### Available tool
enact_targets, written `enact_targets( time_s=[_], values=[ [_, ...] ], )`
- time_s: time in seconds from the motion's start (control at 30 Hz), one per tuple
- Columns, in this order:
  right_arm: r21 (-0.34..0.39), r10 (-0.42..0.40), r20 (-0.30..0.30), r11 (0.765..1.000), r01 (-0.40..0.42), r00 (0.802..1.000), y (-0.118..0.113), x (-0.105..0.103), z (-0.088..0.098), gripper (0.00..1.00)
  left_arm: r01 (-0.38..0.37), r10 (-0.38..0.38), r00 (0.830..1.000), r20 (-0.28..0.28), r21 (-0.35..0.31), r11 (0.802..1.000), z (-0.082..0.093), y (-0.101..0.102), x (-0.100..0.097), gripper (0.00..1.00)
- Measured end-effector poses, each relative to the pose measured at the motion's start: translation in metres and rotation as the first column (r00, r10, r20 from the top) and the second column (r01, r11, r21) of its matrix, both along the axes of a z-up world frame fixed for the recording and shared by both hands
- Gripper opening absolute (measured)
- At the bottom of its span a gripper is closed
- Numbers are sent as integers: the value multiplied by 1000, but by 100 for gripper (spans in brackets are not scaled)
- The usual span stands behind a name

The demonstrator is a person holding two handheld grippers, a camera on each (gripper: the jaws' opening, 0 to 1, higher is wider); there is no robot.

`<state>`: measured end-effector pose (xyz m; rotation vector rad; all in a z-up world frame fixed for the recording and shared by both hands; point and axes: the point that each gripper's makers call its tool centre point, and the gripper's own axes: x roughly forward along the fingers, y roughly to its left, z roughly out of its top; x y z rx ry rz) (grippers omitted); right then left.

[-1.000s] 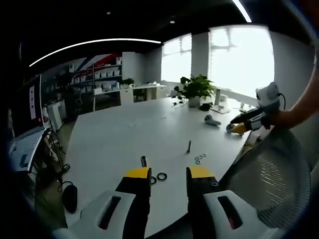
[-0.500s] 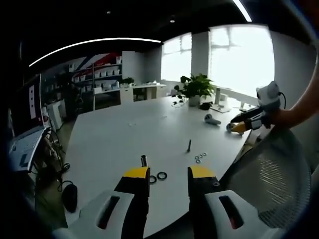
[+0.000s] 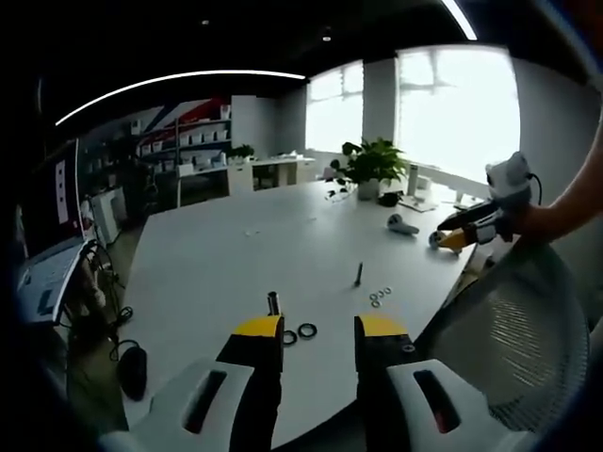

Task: Place the washer onto the threaded stud by aligning its center hole with the stud, sliding it down to the base, and recovering from edge contact or off-axis alignment until the washer reaches the visible bottom stop.

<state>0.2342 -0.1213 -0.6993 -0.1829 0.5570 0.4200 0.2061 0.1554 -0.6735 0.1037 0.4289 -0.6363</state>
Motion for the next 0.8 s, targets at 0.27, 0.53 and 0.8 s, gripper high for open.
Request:
enact_targets(
  time_s=[0.27, 0.53, 0.8],
  values=[
    [6, 8, -2, 1000, -8, 1000, 2, 0, 0, 40, -12, 12, 1000, 4, 4, 1000, 0, 2, 1, 28],
    [7, 6, -4, 1000, -6, 1000, 1, 0, 0, 40, -12, 12, 1000, 6, 4, 1000, 1, 2, 1, 27],
    [12, 4, 1, 1000, -4, 1000, 1, 1, 0, 40, -11, 11, 1000, 5, 13, 1000, 0, 2, 1, 27]
  ],
)
